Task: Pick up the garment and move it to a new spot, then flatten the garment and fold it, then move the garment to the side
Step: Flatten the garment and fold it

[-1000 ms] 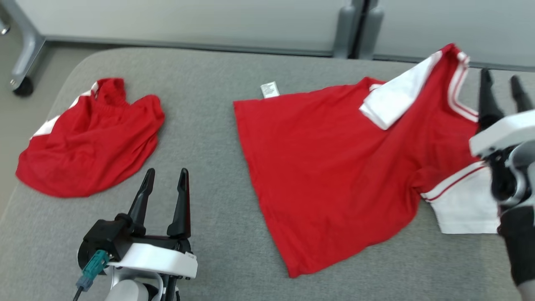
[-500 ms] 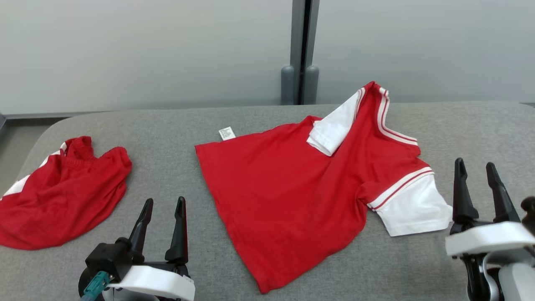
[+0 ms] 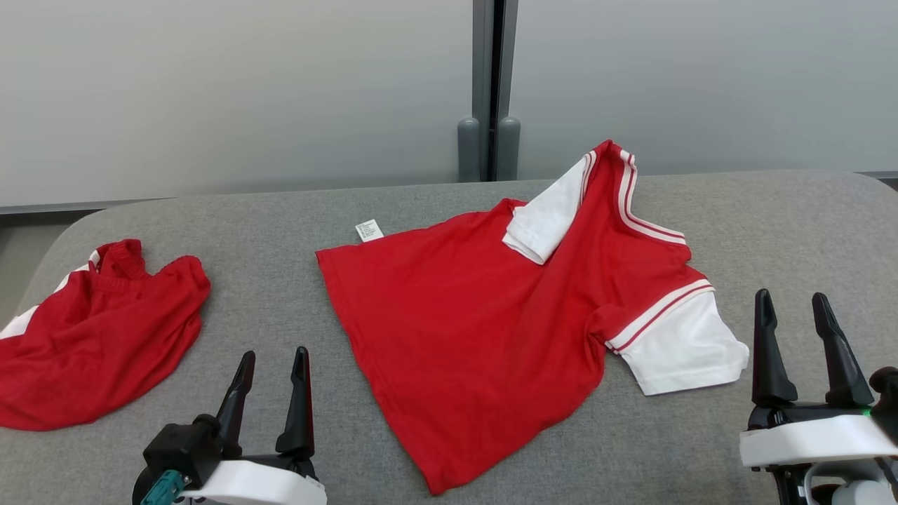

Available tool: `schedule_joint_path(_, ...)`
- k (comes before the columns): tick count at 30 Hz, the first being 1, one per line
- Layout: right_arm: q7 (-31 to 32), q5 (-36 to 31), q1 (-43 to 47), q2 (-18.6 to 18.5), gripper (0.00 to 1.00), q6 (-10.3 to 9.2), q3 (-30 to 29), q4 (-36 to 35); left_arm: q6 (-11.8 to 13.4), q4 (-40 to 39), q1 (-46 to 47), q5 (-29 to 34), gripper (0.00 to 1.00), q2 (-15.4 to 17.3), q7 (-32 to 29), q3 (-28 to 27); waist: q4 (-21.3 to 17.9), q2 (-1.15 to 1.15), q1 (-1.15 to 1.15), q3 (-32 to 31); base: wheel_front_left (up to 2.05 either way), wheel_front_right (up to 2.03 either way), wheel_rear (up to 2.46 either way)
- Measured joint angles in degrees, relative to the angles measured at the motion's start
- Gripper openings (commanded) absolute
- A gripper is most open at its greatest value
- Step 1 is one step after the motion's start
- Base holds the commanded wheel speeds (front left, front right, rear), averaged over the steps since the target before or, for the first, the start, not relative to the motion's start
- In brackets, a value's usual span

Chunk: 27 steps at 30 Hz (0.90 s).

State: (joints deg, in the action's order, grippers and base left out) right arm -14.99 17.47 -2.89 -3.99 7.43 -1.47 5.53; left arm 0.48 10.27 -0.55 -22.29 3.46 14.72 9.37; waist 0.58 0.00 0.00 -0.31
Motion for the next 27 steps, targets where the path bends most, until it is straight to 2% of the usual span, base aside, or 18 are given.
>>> schedule_joint_path(5,0.00,-0.80,0.18,0.33,1.00,0.00,-0.09,-0.02,-0.08,0.15,0.20,0.13,1.00,0.18,-0.86,0.65,0.24,0.00,0.00,0.01,0.00,0.00,0.00)
schedule_joint_path(8,0.00,-1.55,0.23,0.46,1.00,0.00,-0.44,0.31,-0.40,1.10,0.05,-1.38,1.00,0.11,-6.12,2.18,0.35,0.00,0.00,0.09,0.00,0.00,0.00)
schedule_joint_path(15,0.00,-2.49,0.18,0.58,1.00,0.00,-1.78,1.34,-1.75,2.18,-1.37,-7.39,1.00,-0.26,-24.12,7.36,-0.10,0.00,0.00,0.63,0.00,0.00,0.00)
schedule_joint_path(19,0.00,-2.47,-0.15,0.76,1.00,0.00,-2.05,1.36,-1.93,0.45,-2.61,-13.52,1.00,-0.44,-31.66,9.48,-0.95,0.00,0.00,1.20,0.00,0.00,0.00)
schedule_joint_path(24,0.00,-2.47,-1.05,0.92,1.00,0.00,-1.81,1.78,-1.37,0.15,-2.97,-17.60,1.00,-0.63,-36.94,11.74,-2.10,0.00,0.00,2.29,0.00,0.00,0.00)
schedule_joint_path(27,0.00,-2.33,-1.41,1.03,1.00,0.00,-1.85,1.80,-1.11,1.05,-2.48,-19.75,1.00,-0.64,-37.79,12.47,-2.66,0.00,0.00,3.15,0.00,0.00,0.00)
